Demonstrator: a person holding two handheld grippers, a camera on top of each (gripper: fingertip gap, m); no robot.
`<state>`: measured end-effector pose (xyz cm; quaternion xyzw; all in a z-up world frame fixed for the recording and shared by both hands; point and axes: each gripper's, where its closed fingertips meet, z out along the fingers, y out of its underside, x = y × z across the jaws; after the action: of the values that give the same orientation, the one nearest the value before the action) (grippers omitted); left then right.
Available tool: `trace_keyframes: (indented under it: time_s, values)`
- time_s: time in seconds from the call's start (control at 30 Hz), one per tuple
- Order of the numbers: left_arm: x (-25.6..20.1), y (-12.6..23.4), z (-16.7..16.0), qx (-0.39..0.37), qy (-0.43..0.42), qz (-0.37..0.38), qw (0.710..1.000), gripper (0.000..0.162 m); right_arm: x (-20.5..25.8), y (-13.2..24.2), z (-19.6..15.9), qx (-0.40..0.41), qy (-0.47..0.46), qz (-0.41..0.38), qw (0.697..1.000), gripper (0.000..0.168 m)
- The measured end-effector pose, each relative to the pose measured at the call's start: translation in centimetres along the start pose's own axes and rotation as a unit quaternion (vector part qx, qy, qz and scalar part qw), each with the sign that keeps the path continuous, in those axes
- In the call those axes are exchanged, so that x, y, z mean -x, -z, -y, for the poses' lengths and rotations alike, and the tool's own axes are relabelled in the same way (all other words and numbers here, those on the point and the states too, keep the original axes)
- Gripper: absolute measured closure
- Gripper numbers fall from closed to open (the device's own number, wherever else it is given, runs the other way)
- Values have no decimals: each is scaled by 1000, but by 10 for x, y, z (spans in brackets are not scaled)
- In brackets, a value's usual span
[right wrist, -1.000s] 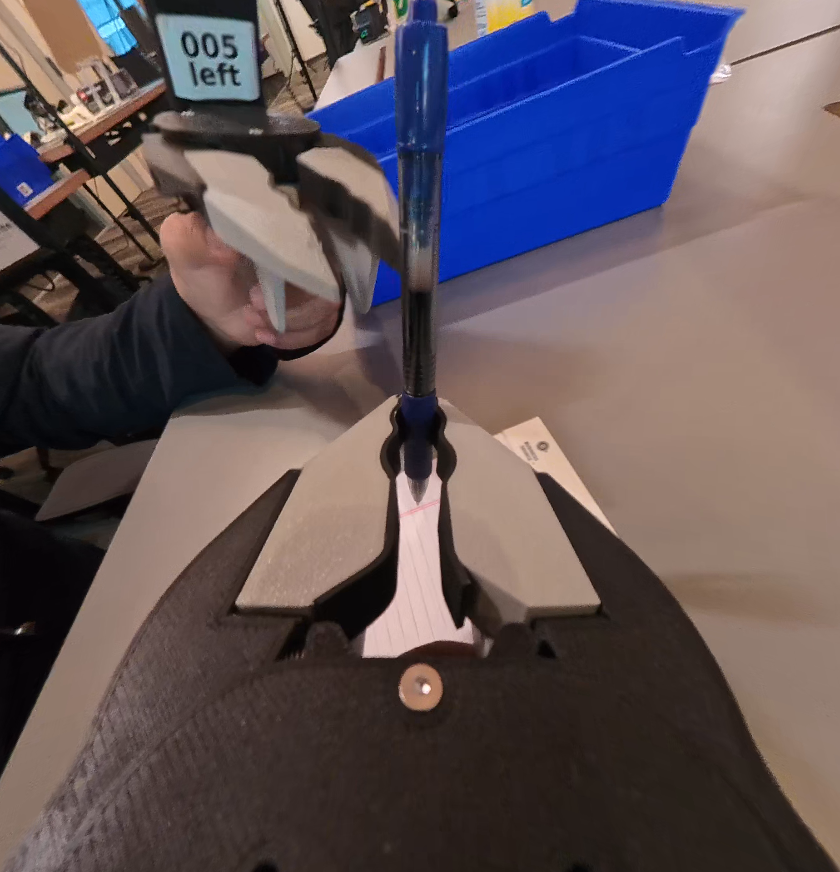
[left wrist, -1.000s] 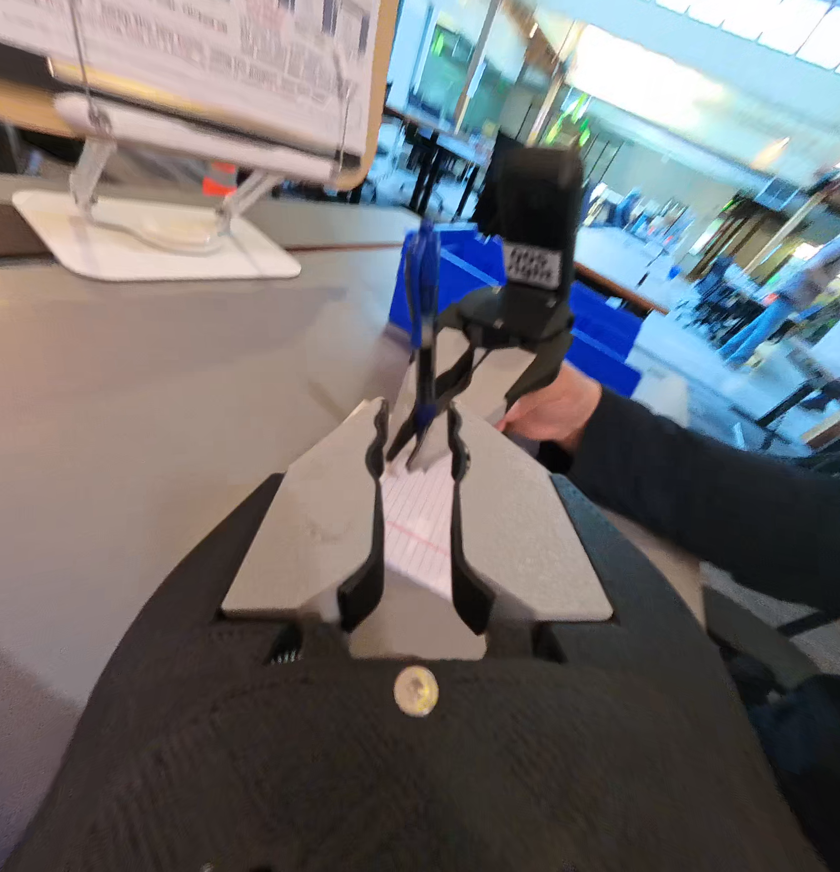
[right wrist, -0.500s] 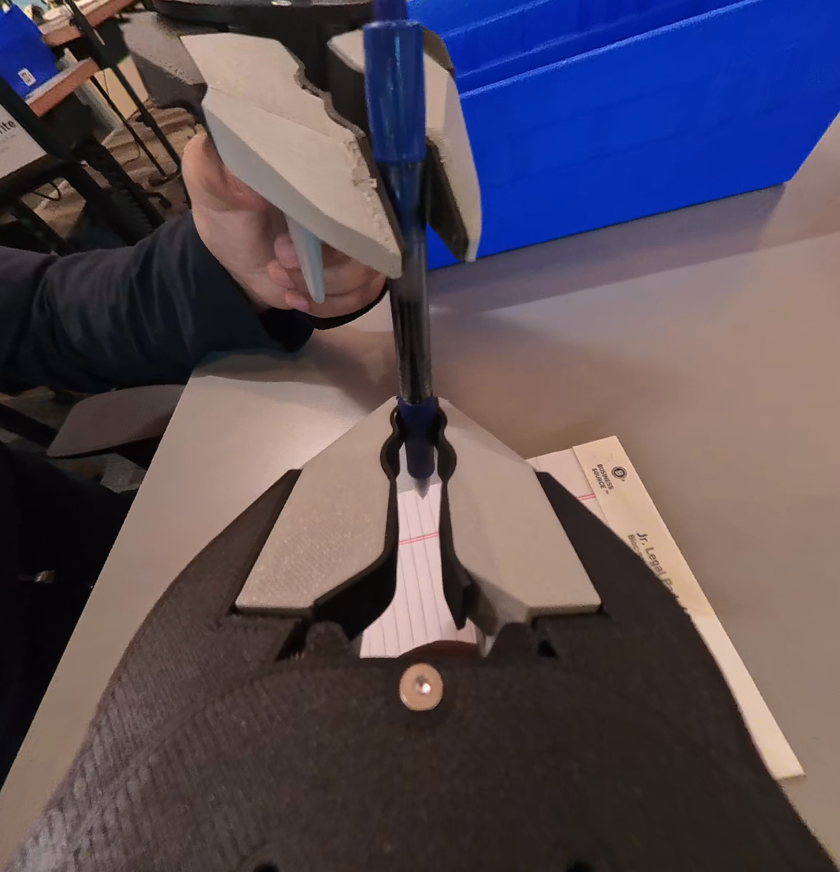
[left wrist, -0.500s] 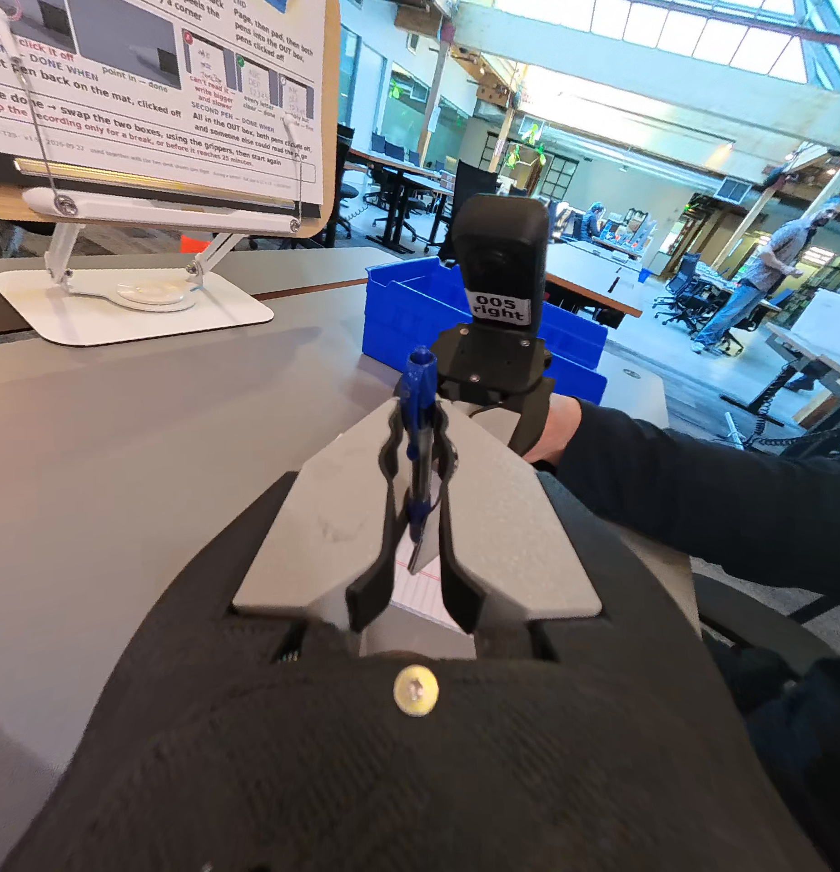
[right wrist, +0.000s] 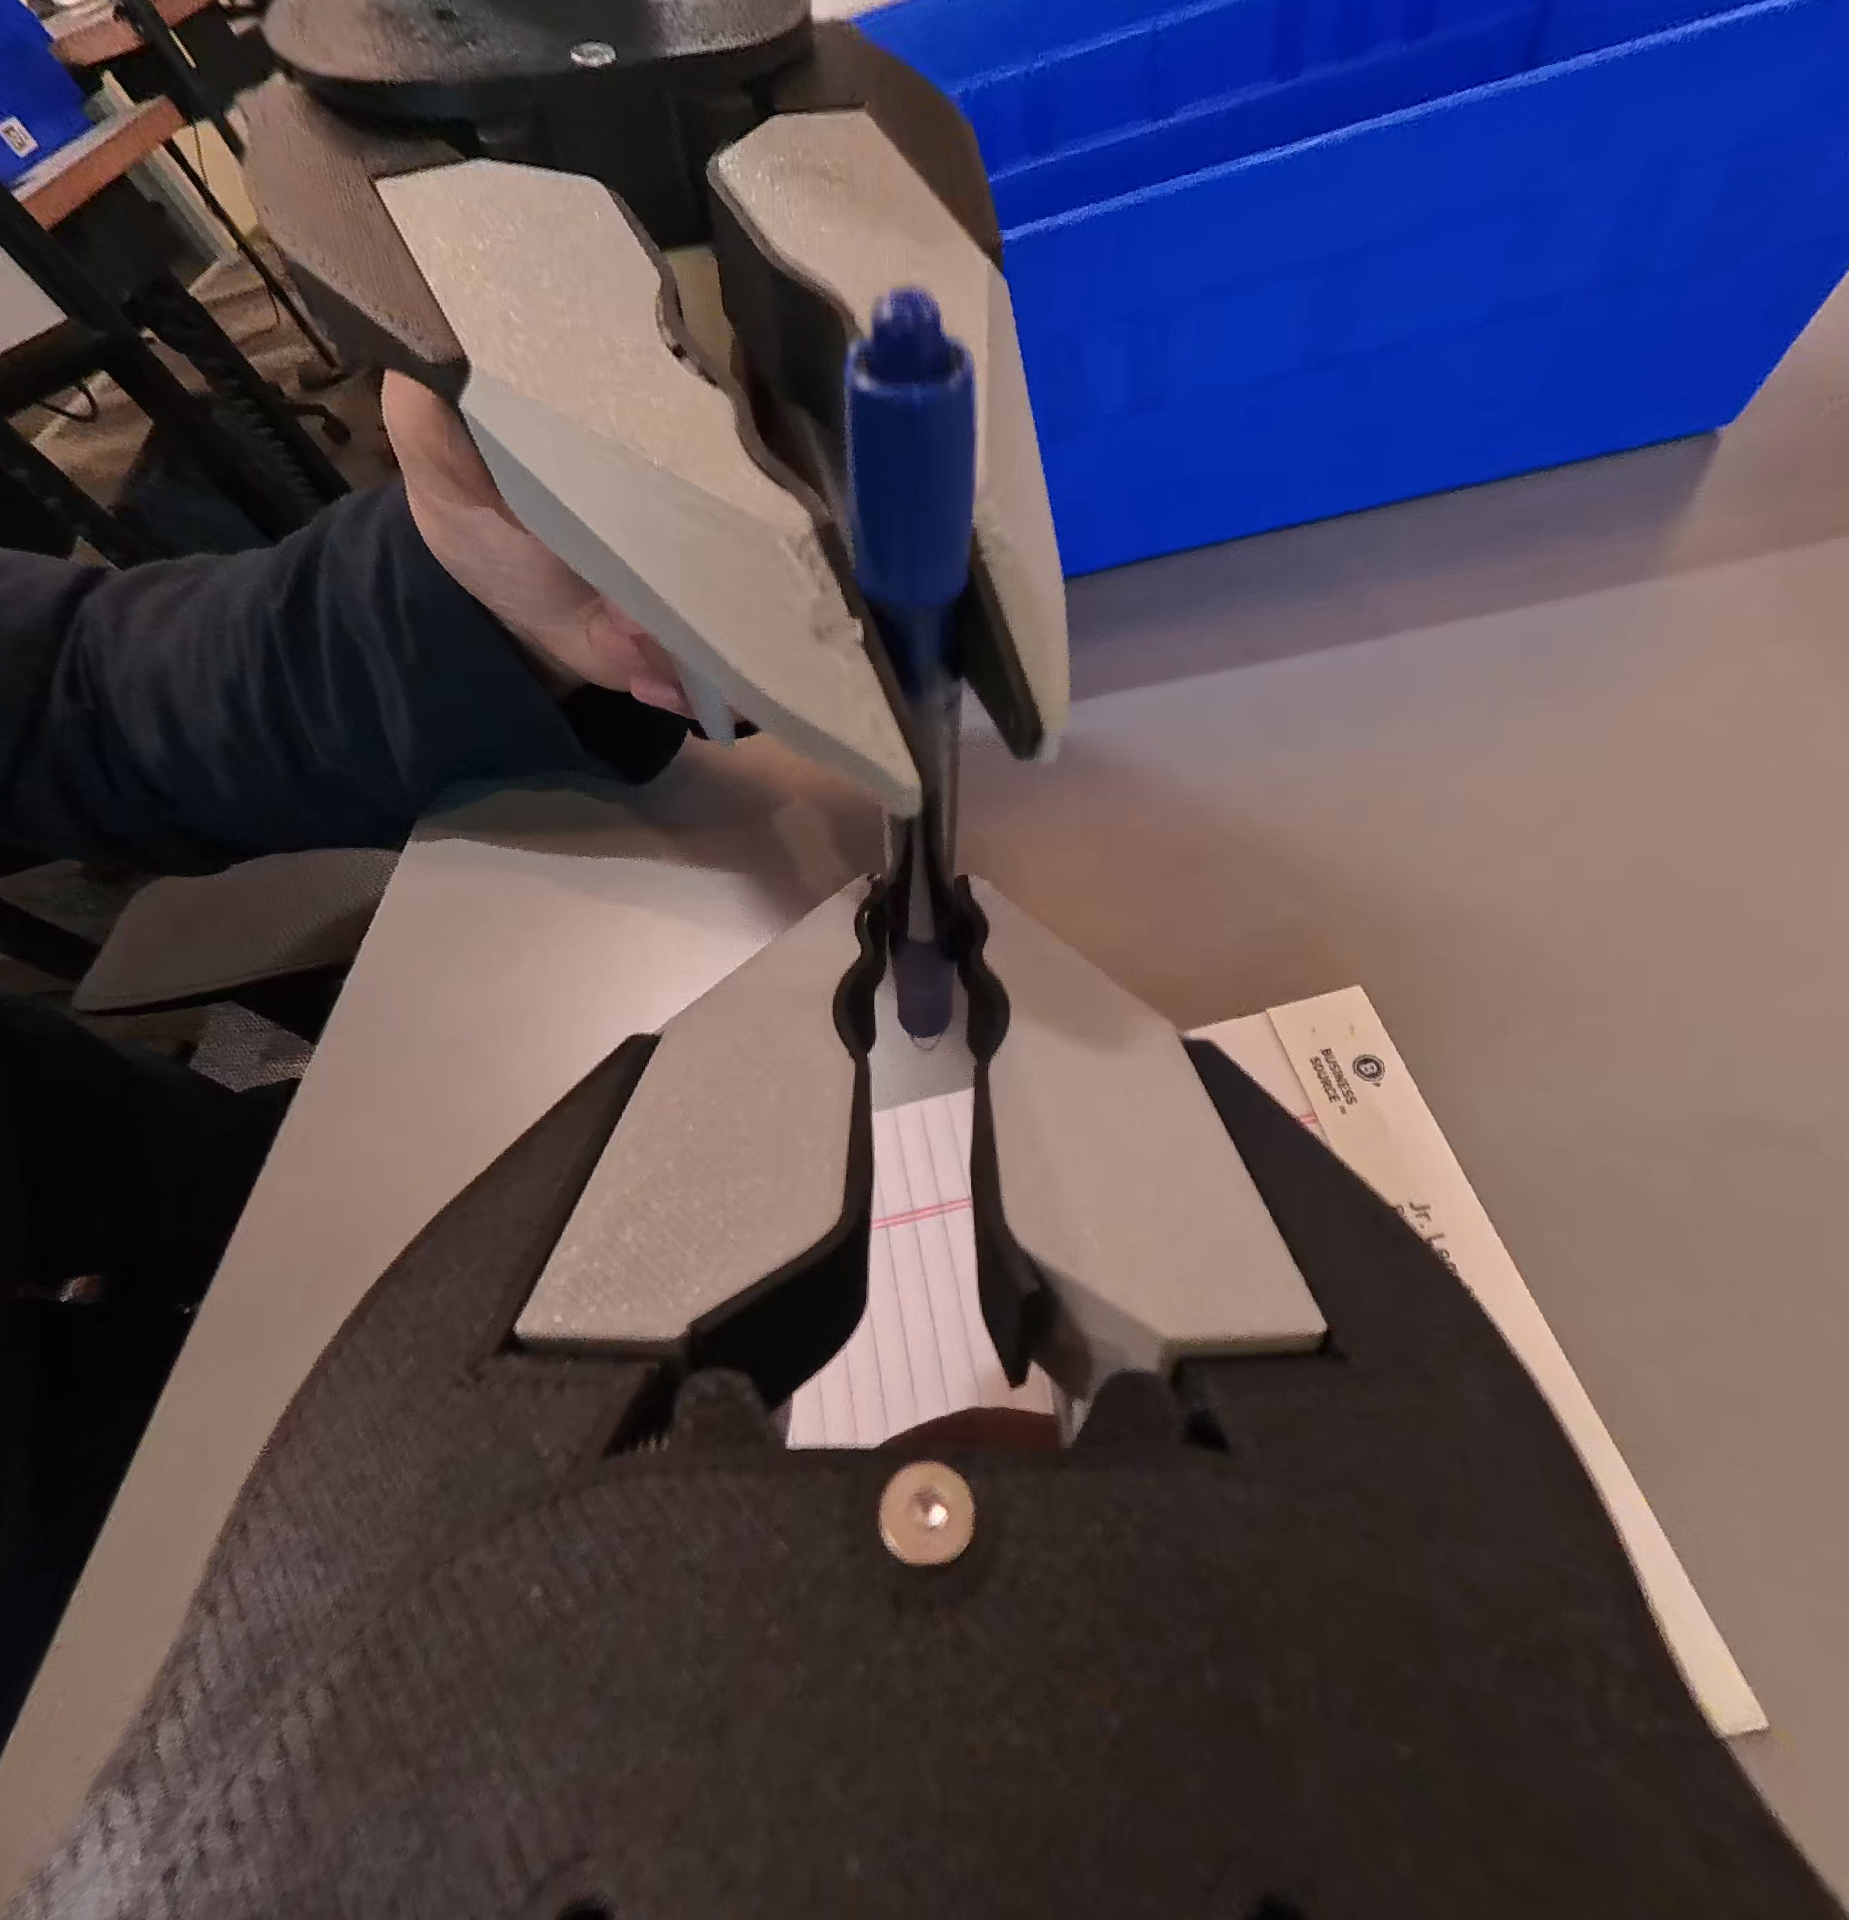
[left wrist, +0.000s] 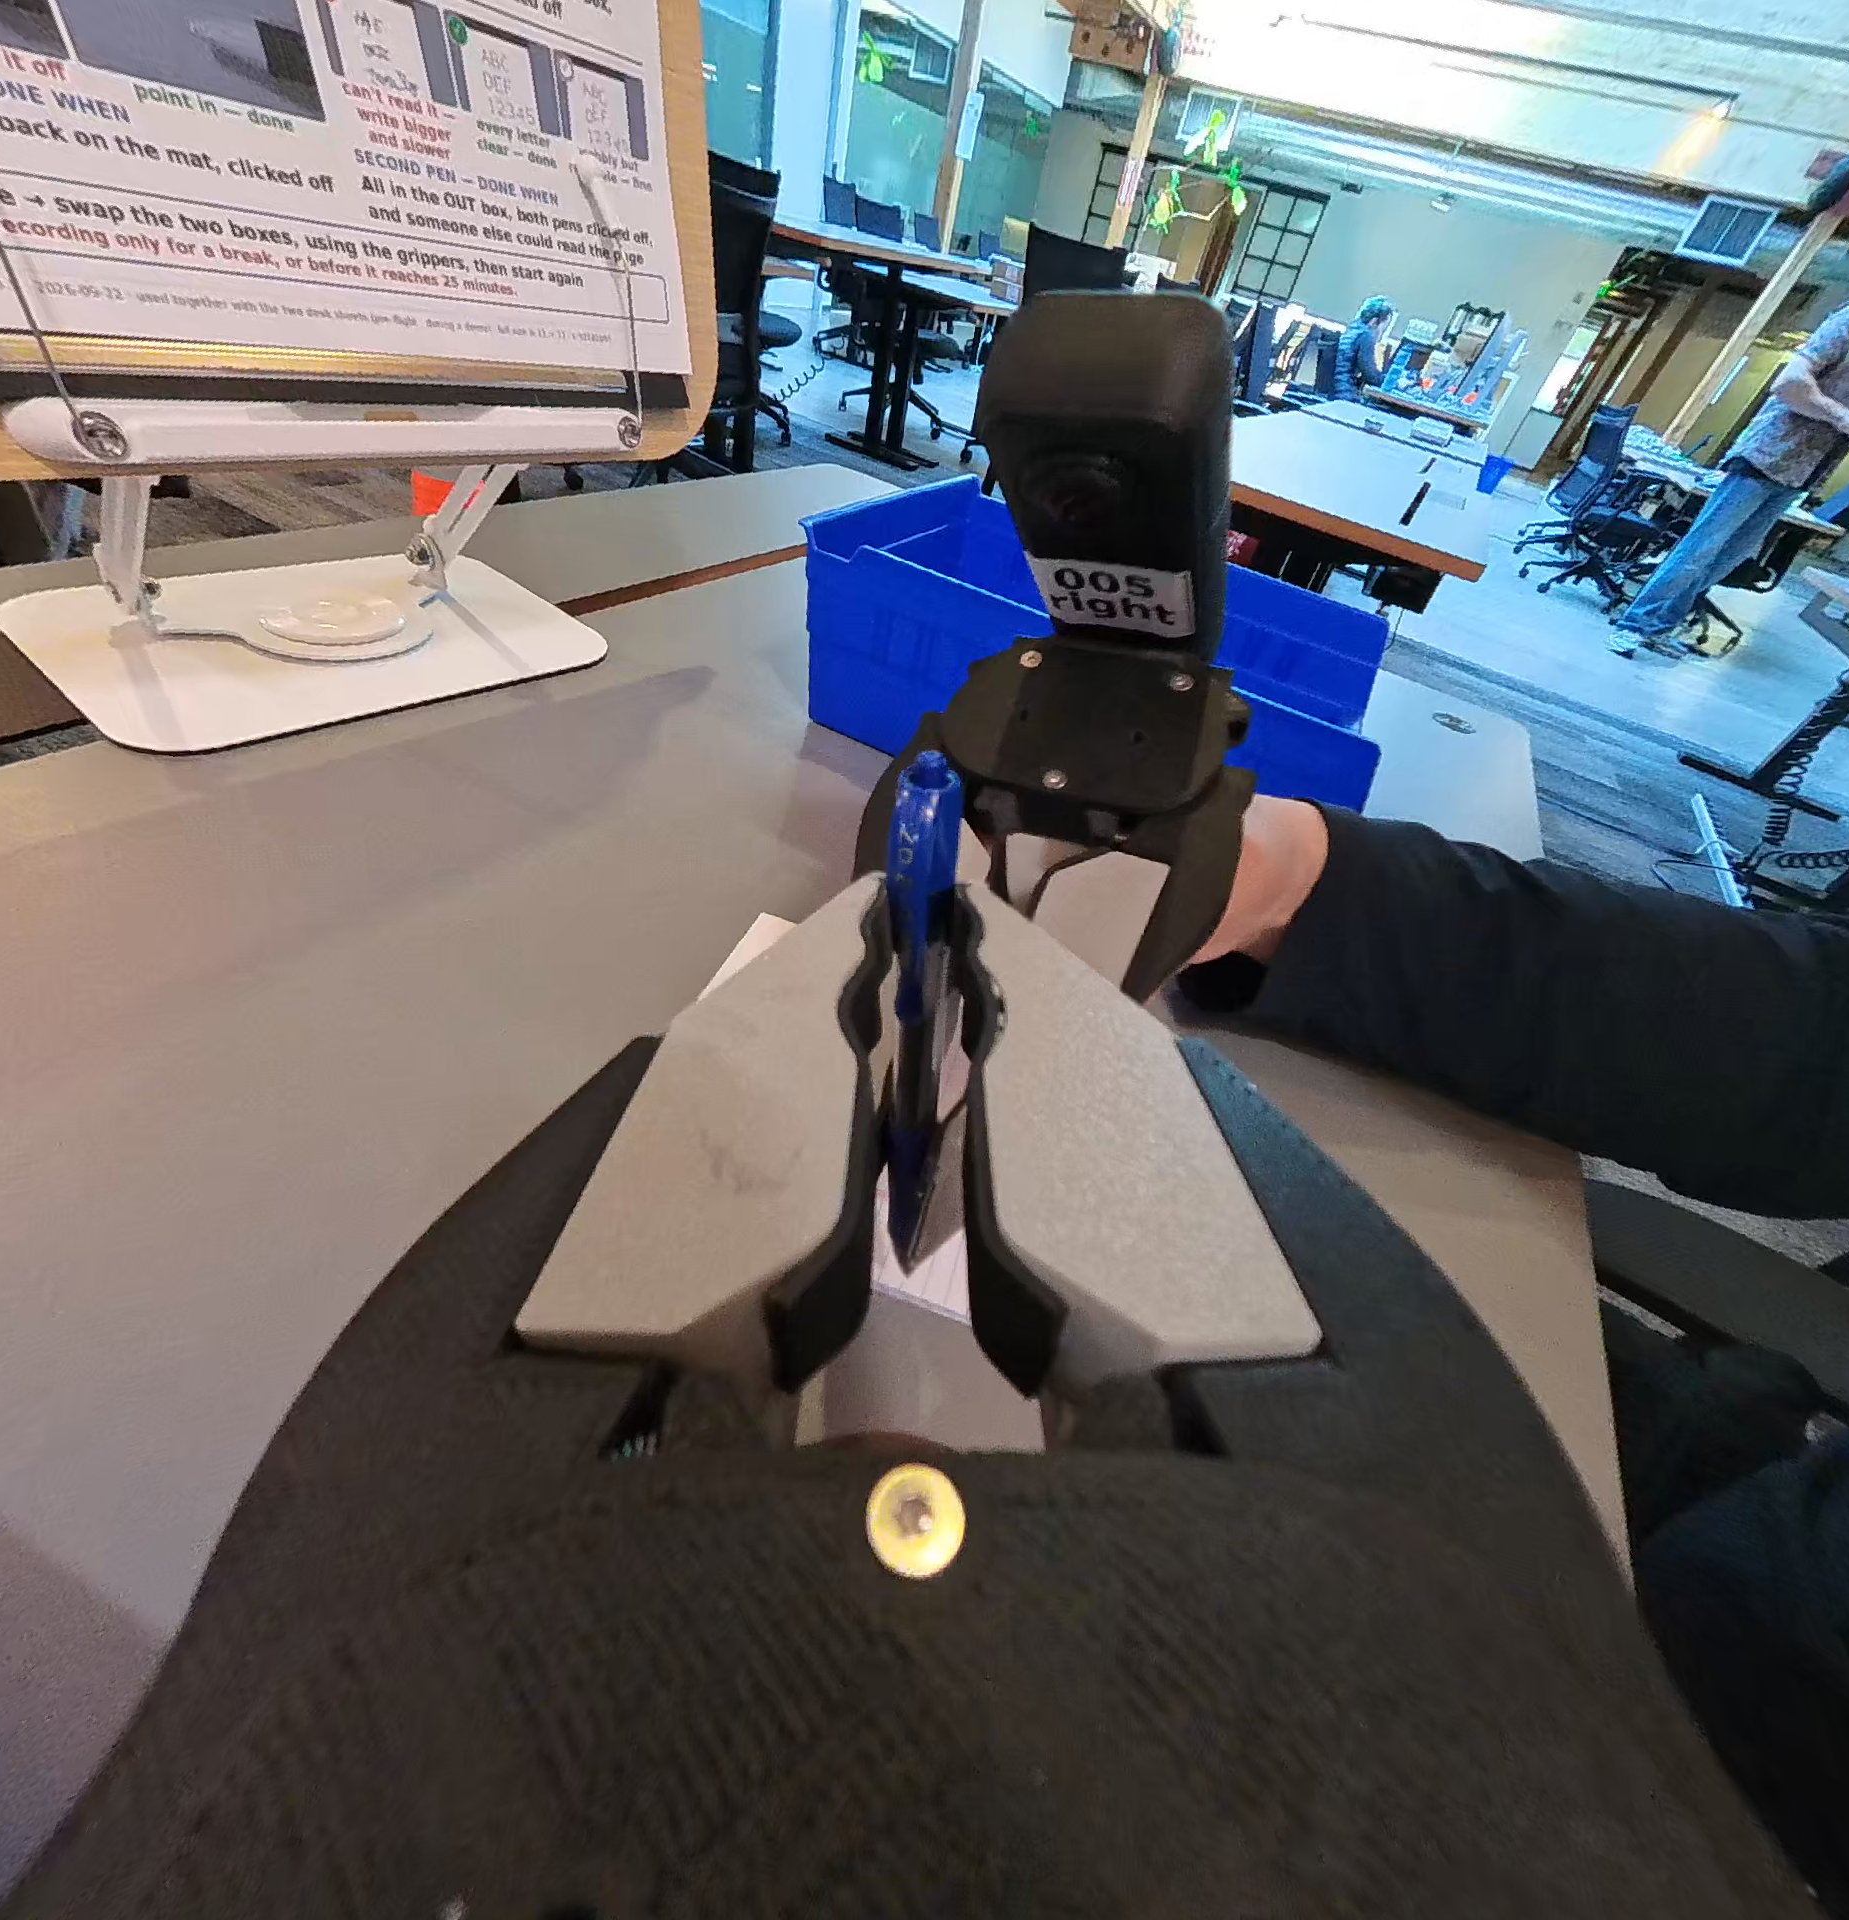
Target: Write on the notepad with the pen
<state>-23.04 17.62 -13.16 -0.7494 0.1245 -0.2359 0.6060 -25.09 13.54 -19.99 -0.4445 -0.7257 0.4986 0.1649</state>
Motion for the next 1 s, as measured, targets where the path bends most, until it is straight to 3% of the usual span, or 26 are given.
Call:
trace_keyframes:
  time_s: [1.0]
  values:
    - [-9, -13, -2, 12, -32, 8, 999, 154, 1, -1, 10, -5, 23, -24, 999, 163]
